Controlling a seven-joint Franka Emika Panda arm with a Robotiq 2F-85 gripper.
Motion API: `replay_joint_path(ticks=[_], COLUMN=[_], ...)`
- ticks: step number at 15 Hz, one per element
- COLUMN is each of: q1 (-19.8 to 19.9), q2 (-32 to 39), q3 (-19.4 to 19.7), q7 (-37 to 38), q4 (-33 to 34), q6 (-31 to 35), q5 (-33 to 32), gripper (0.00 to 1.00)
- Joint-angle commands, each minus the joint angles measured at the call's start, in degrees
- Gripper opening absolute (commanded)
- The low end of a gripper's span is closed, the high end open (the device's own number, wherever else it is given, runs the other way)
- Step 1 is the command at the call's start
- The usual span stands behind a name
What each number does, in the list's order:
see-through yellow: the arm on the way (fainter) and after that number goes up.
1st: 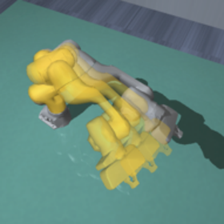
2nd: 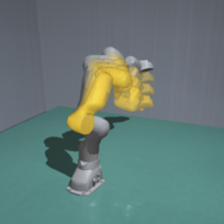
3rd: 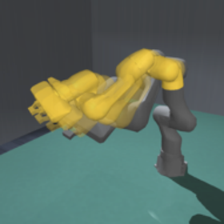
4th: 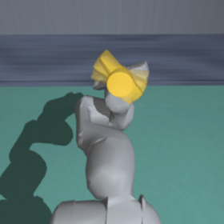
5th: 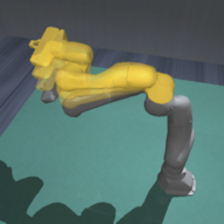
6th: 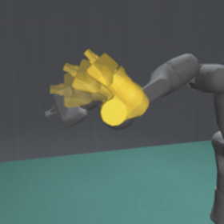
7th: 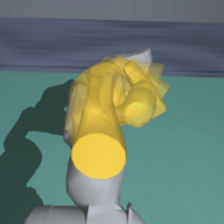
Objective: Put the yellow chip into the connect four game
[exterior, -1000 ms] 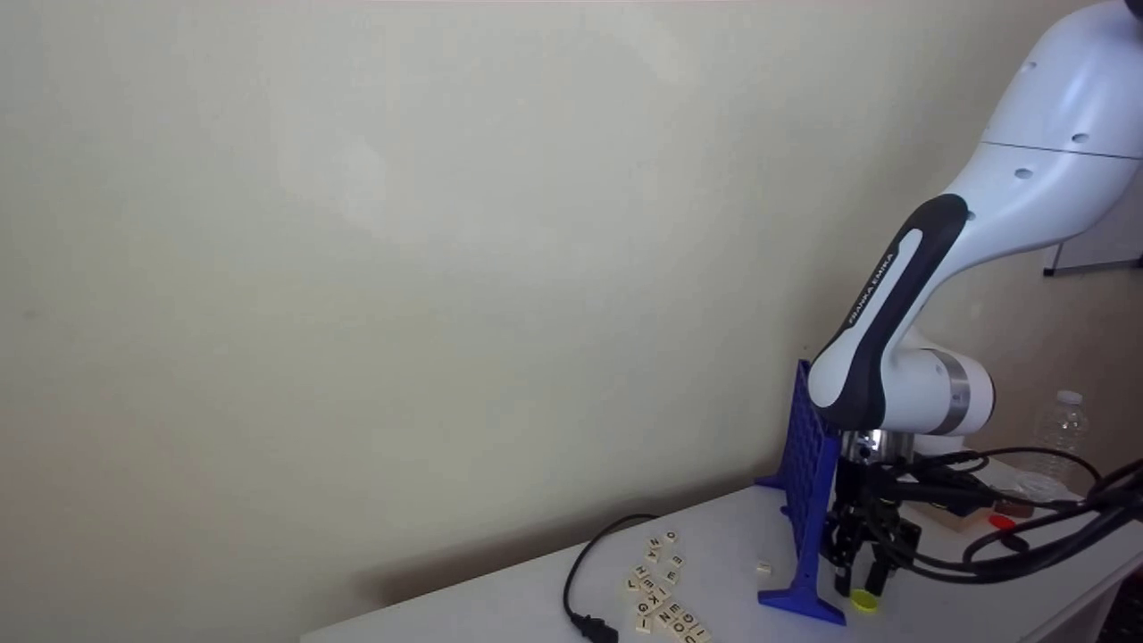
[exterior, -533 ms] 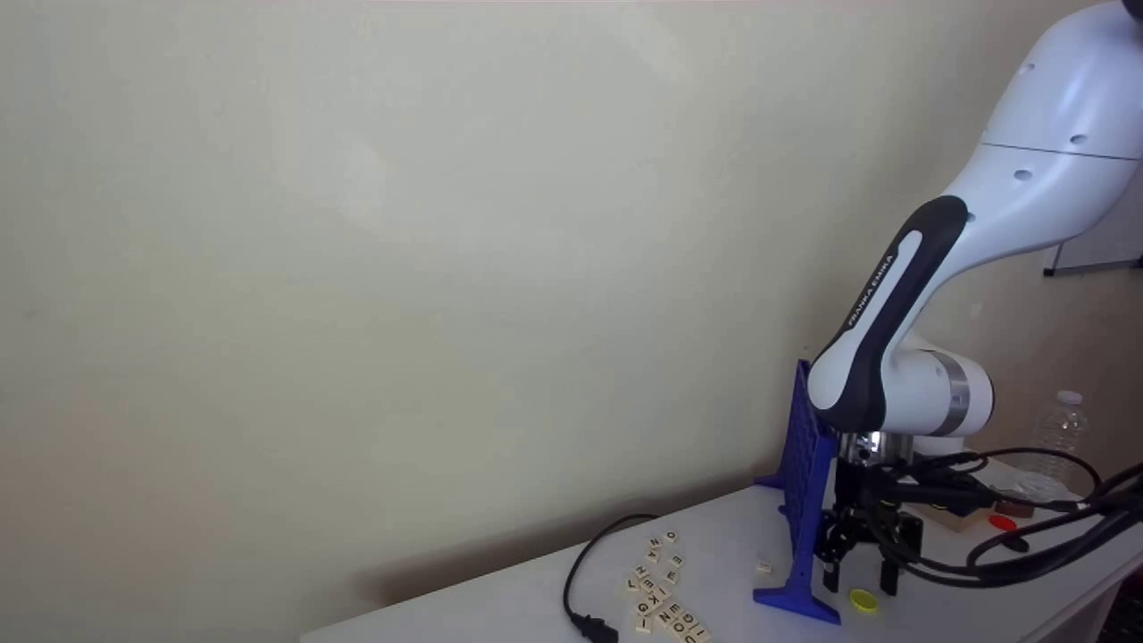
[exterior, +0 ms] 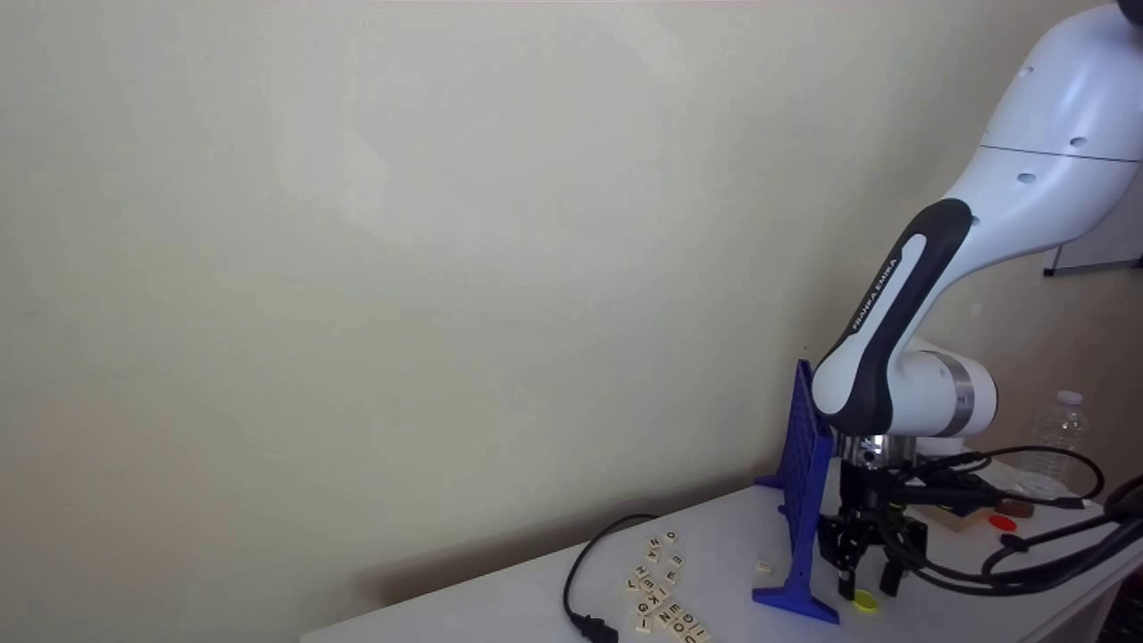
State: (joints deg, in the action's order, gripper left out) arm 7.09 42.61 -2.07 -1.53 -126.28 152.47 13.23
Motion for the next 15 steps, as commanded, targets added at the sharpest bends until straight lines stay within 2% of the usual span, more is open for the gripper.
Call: replay_joint_path(ticks=[1, 3, 7, 11, 12, 13, 15], q1=[-0.82, -1.1, -1.15, -0.37, -0.22, -0.17, 0.1], q2=[0.92, 0.89, 0.6, -0.25, -0.36, -0.42, -0.73], q3=[0.37, 0.32, 0.39, 0.21, 0.13, 0.06, -0.03], q7=[0.79, 0.75, 0.6, -0.1, -0.21, -0.31, -0.7], q4=[1.42, 1.78, 1.85, 1.34, 1.24, 1.05, 0.77], q6=[-1.52, -2.07, -2.33, -2.31, -2.33, -2.17, -2.25], q5=[-1.52, -1.52, -1.39, -1.0, -0.93, -0.93, -0.96], gripper=[0.3, 0.16, 0.0, 0.01, 0.3, 0.31, 0.44])
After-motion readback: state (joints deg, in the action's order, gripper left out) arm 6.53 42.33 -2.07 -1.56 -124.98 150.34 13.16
